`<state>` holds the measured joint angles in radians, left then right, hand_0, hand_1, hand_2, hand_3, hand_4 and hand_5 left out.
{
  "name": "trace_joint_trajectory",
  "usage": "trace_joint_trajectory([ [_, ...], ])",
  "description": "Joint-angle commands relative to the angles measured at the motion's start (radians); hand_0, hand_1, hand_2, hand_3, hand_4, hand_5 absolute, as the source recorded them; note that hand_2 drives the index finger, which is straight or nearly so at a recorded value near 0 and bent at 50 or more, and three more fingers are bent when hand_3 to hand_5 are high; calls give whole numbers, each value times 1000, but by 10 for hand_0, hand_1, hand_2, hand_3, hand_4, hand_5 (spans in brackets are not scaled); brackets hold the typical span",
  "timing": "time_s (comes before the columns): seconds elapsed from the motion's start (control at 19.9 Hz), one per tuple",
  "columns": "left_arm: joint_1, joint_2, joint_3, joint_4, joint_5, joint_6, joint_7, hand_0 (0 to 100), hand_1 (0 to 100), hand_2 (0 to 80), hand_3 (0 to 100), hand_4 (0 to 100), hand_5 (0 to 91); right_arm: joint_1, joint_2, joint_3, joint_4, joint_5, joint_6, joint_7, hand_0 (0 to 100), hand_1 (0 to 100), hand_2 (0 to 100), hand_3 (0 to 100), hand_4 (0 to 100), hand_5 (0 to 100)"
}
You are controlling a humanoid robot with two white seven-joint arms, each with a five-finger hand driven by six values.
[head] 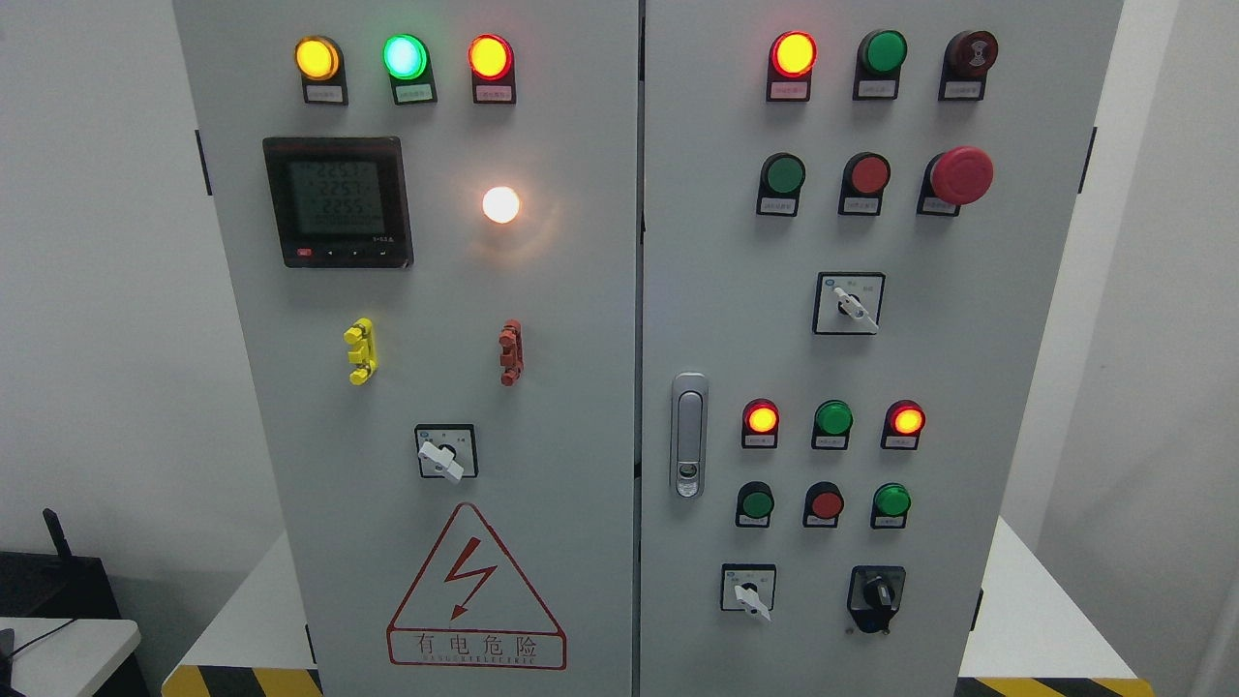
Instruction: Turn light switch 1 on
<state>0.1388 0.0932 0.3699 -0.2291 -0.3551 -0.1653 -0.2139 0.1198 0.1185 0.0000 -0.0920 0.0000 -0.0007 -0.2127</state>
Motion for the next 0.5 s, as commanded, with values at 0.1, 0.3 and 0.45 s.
trace_joint_trajectory([
  [0.1,-61,-38,-114,257,-79,23,1,402,0,0,0,0,0,0,0,23,0,5,1,-1,120,389,0,0,0,0],
  [0.3,-81,-56,-117,255,-82,36,1,375,0,0,0,0,0,1,1,23,0,5,1,-1,120,389,0,0,0,0],
  [0.45,-81,-58,-117,249,-81,38,5,359,0,0,0,0,0,0,0,23,0,5,1,-1,120,389,0,0,0,0],
])
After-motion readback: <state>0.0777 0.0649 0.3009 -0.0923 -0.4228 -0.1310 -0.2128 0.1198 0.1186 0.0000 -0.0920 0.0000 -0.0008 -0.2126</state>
